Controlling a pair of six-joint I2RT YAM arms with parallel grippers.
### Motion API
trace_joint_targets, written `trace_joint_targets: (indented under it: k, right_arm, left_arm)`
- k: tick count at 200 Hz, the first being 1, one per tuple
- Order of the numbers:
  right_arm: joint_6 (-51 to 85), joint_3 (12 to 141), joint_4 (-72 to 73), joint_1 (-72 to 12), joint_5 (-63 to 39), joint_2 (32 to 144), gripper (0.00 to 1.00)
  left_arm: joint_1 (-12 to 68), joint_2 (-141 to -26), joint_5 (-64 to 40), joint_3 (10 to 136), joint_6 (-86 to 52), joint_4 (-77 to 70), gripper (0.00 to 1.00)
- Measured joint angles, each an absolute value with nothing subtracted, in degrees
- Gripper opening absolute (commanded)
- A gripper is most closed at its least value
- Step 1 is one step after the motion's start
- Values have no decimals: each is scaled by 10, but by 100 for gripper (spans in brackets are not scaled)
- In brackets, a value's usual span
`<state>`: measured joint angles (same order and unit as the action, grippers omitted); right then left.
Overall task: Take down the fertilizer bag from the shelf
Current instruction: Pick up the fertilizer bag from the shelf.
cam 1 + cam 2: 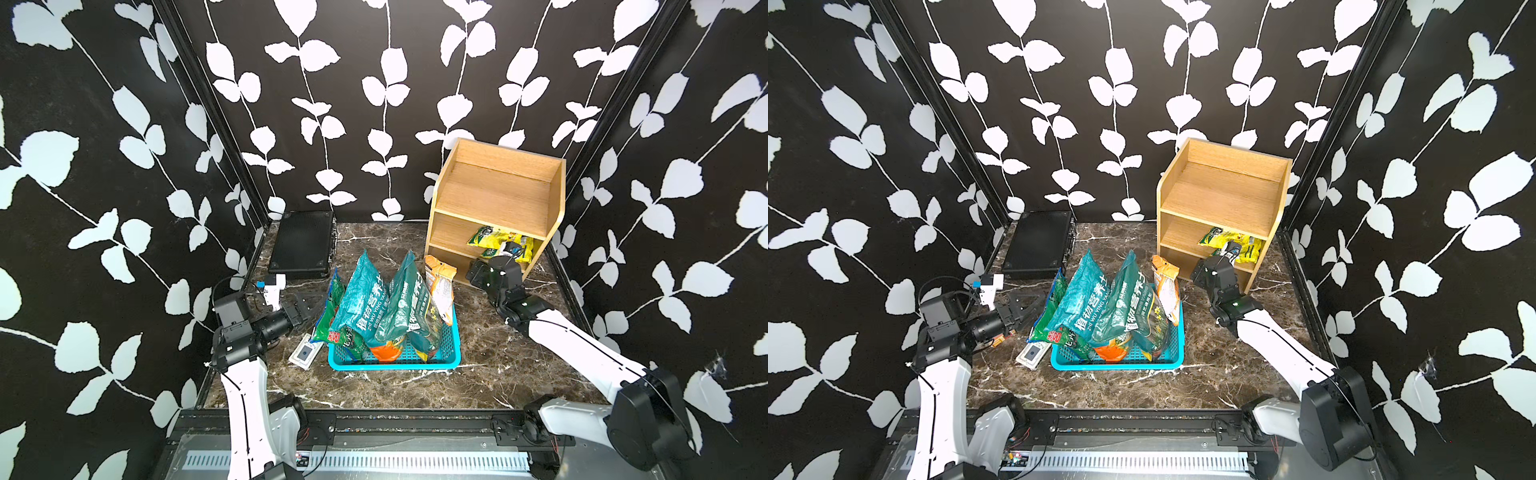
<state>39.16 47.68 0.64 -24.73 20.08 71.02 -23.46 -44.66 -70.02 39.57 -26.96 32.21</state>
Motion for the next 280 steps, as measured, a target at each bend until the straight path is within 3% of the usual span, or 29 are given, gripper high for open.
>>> trace_joint_targets:
  k: [60,67,75,83,114,131,150,225,280]
  right_arm:
    - [405,461,-22,-247,280,601,66]
    - [409,459,-25,-247,294,583,69]
    - [412,459,-28,-247,313,572,81]
    - [416,459,-32,-247,331,569,84]
    - [442,460,-67,-247,390,614,81]
    - [458,460,-82,-247,404,641,65]
    - [474,460,-85,-247,418,657,60]
    - [495,479,-48,-243,493,737,77]
    - [483,491,12,-212,497,790,74]
  left_arm:
    - [-235,-447,-700,396,-270,322,99]
    - [-235,-447,-700,396,-270,322,99]
    - [-235,-447,-700,396,-270,322,99]
    - [-235,-447,-700,396,-270,322,99]
    - [-235,-447,-700,396,-270,322,99]
    - [-236,-447,-700,396,-270,322,99]
    - [-236,-447,-700,396,-270,322,99]
    - [-236,-447,-700,396,-270,318,99]
    - [-236,-449,-700,396,-270,318,99]
